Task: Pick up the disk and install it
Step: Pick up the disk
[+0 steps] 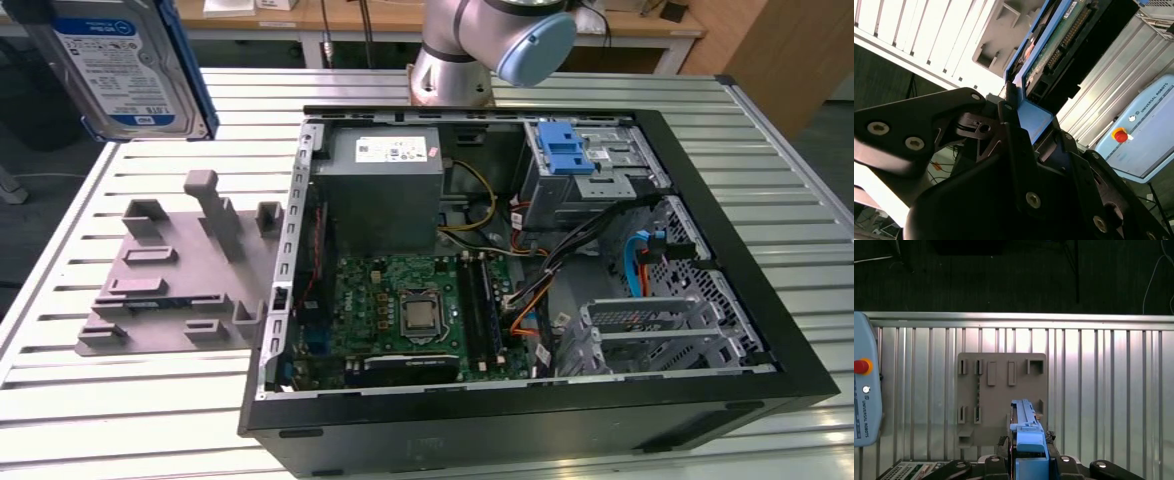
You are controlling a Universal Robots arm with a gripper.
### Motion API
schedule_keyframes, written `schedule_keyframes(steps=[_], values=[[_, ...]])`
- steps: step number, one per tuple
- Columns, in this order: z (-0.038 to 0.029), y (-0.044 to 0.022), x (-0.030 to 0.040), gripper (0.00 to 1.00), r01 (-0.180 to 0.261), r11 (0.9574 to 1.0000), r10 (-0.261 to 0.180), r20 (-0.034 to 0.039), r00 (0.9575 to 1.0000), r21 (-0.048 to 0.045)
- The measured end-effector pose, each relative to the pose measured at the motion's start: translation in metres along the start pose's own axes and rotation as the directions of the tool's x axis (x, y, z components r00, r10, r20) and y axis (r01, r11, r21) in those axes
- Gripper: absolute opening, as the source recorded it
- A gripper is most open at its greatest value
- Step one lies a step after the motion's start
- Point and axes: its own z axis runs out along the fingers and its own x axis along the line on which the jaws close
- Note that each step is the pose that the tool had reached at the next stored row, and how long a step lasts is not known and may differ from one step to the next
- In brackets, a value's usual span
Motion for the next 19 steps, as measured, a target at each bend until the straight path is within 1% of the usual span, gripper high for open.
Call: schedule_keyframes(steps=[8,10,14,19], values=[[0.0000,-0.0031,0.0000,0.36,0.000,1.0000,0.000,0.0000,1.0000,0.0000],[-0.0001,-0.0116,-0.0001,0.36,0.000,1.0000,0.000,0.0000,1.0000,0.0000],[-0.0001,-0.0123,0.0000,0.36,0.000,1.0000,0.000,0.0001,1.0000,0.0001],[-0.0002,-0.0148,-0.0001,0.36,0.000,1.0000,0.000,0.0001,1.0000,0.0000]])
